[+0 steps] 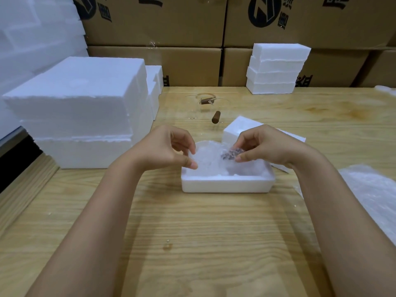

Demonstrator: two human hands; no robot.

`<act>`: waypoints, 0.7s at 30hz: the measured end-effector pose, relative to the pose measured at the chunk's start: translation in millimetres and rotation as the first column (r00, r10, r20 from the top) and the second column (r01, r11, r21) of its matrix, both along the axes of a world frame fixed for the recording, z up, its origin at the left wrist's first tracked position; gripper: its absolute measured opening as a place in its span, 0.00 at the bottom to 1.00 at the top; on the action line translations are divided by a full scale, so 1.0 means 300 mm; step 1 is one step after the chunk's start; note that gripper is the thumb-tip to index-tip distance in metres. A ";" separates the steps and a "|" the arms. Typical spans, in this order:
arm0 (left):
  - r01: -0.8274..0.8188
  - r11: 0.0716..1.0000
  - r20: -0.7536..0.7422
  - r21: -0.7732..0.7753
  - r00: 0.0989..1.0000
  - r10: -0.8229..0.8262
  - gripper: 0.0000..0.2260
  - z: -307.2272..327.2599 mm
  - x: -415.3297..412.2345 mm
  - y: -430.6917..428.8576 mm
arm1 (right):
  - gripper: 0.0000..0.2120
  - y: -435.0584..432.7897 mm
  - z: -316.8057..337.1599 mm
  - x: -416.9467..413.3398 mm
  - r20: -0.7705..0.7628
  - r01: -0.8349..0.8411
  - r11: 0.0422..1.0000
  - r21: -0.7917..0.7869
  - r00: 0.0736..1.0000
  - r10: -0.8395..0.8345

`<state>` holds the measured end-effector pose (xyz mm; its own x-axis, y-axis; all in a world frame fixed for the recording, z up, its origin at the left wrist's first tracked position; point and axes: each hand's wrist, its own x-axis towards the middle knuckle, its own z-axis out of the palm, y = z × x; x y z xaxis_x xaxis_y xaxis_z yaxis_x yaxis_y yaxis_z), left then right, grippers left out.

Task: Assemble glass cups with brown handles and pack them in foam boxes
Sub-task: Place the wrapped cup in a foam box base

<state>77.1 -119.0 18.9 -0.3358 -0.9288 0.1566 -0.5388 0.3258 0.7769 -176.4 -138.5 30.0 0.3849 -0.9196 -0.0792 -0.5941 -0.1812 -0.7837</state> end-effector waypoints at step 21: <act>0.102 0.991 -0.002 0.087 0.995 -0.103 0.38 -0.031 -0.042 -0.010 | 0.11 -0.068 -0.060 -0.097 -0.153 0.335 0.881 -0.334 0.903 -0.401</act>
